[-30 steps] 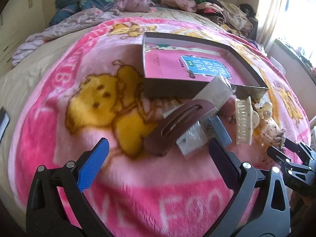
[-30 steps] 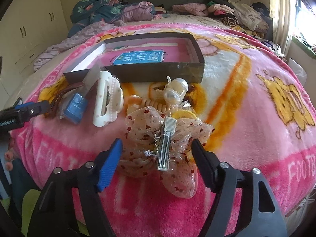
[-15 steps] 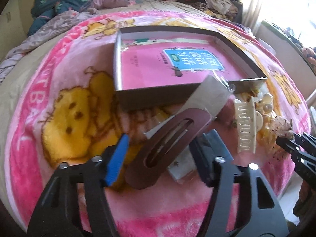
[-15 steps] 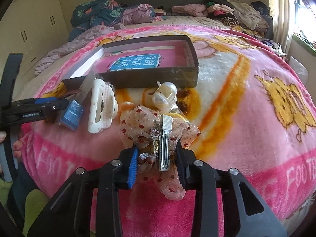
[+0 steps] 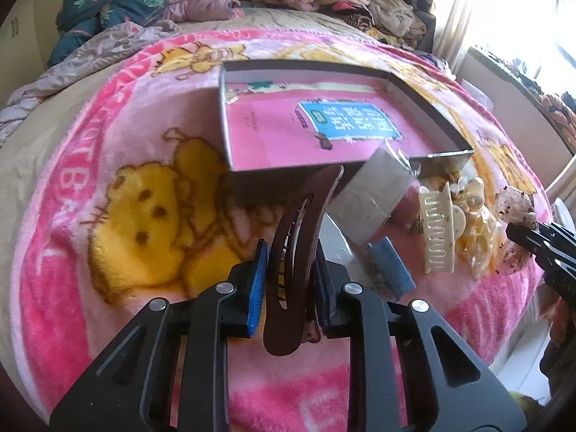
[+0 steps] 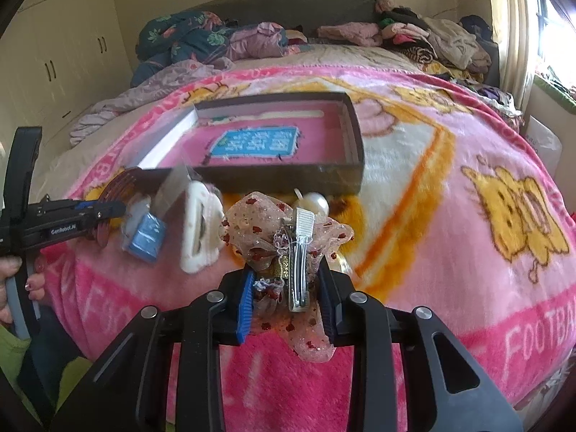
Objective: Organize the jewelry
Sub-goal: 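Carry both clips into the grey tray and open both tools to release them, then pull both tools back from the tray toward the remaining jewelry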
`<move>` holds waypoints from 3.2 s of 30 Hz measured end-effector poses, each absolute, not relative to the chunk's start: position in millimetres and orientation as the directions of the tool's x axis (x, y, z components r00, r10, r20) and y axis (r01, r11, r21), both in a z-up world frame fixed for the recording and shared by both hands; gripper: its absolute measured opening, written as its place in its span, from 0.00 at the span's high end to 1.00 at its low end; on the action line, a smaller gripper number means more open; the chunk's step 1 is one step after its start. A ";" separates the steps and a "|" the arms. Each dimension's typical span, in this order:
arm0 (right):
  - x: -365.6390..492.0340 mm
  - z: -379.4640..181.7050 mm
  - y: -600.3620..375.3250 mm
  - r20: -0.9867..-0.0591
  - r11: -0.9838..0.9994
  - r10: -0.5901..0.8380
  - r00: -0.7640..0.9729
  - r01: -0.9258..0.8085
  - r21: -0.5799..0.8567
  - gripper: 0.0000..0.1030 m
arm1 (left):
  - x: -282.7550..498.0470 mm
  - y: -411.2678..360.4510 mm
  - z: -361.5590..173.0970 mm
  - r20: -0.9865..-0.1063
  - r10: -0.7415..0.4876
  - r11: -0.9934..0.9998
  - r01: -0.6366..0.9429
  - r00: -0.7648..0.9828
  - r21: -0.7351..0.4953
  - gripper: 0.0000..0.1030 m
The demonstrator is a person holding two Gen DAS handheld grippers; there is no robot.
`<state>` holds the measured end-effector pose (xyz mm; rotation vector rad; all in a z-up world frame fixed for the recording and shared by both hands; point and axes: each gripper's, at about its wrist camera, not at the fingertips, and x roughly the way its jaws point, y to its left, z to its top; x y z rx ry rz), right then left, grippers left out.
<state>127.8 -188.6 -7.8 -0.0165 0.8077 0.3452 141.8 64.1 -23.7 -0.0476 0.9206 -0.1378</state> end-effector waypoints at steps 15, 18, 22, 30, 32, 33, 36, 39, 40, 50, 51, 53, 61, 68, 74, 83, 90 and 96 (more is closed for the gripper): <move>183.4 32.9 -170.6 -0.648 0.919 0.371 0.665 -0.362 0.156 0.72 | 161.7 84.0 12.9 -0.751 -0.093 0.996 0.049 0.653 -0.081 0.84; 201.6 37.0 -170.1 -0.645 0.917 0.379 0.663 -0.364 0.164 0.72 | 172.7 79.8 16.2 -0.747 -0.084 0.996 0.049 0.660 -0.069 0.84; 227.0 36.9 -171.4 -0.645 0.919 0.373 0.667 -0.359 0.160 0.72 | 188.0 74.8 16.4 -0.750 -0.084 0.996 0.050 0.656 -0.068 0.84; 274.3 23.1 -176.7 -0.672 0.932 0.343 0.656 -0.329 0.154 0.72 | 224.5 61.1 3.3 -0.772 -0.080 0.997 0.040 0.630 -0.071 0.84; 283.3 18.0 -177.0 -0.682 0.933 0.337 0.649 -0.325 0.153 0.72 | 231.1 58.9 -2.1 -0.778 -0.076 0.997 0.036 0.623 -0.068 0.84; 288.3 14.1 -177.6 -0.688 0.937 0.327 0.648 -0.317 0.146 0.72 | 234.6 57.0 -5.1 -0.782 -0.070 0.997 0.034 0.620 -0.062 0.85; 297.8 5.6 -178.6 -0.702 0.939 0.320 0.636 -0.311 0.147 0.72 | 242.8 51.7 -12.5 -0.791 -0.068 0.998 0.036 0.609 -0.057 0.91; 305.9 -3.1 -179.4 -0.717 0.942 0.311 0.624 -0.305 0.142 0.72 | 248.9 46.9 -17.7 -0.797 -0.065 0.998 0.038 0.601 -0.054 0.92; 308.6 -6.6 -179.4 -0.723 0.942 0.307 0.619 -0.304 0.141 0.72 | 251.0 45.5 -19.4 -0.799 -0.061 0.998 0.037 0.599 -0.048 0.92; 319.1 -24.4 -176.2 -0.748 0.940 0.307 0.589 -0.312 0.140 0.64 | 268.6 43.2 -25.2 -0.807 -0.036 0.999 0.025 0.590 -0.026 0.92; 319.1 -25.2 -176.3 -0.748 0.940 0.305 0.589 -0.310 0.139 0.62 | 269.8 43.6 -26.4 -0.809 -0.032 0.999 0.022 0.587 -0.024 0.92; 317.8 -27.0 -176.9 -0.751 0.939 0.311 0.583 -0.311 0.148 0.58 | 271.6 44.5 -28.5 -0.812 -0.030 1.000 0.019 0.583 -0.024 0.92; 299.4 -19.2 -187.2 -0.723 0.939 0.319 0.613 -0.310 0.151 0.32 | 275.4 52.1 -30.8 -0.813 -0.018 1.000 -0.005 0.581 -0.026 0.92; 276.6 -6.4 -198.6 -0.695 0.941 0.321 0.643 -0.299 0.159 0.22 | 266.9 55.4 -20.2 -0.802 -0.017 0.999 -0.012 0.597 -0.030 0.90; 259.1 0.6 -202.8 -0.684 0.941 0.321 0.655 -0.301 0.154 0.19 | 253.3 55.5 -4.3 -0.785 -0.021 0.999 -0.011 0.620 -0.036 0.73; 238.3 13.4 -204.2 -0.671 0.941 0.321 0.669 -0.305 0.146 0.18 | 223.8 55.2 24.8 -0.742 -0.028 0.999 -0.015 0.669 -0.051 0.39; 220.3 25.8 -207.2 -0.651 0.941 0.320 0.689 -0.311 0.134 0.18 | 198.9 51.1 41.1 -0.712 -0.048 0.997 -0.009 0.701 -0.076 0.23; 202.8 33.8 -210.5 -0.641 0.942 0.314 0.701 -0.315 0.117 0.18 | 179.4 46.2 46.2 -0.699 -0.054 0.997 0.000 0.713 -0.077 0.21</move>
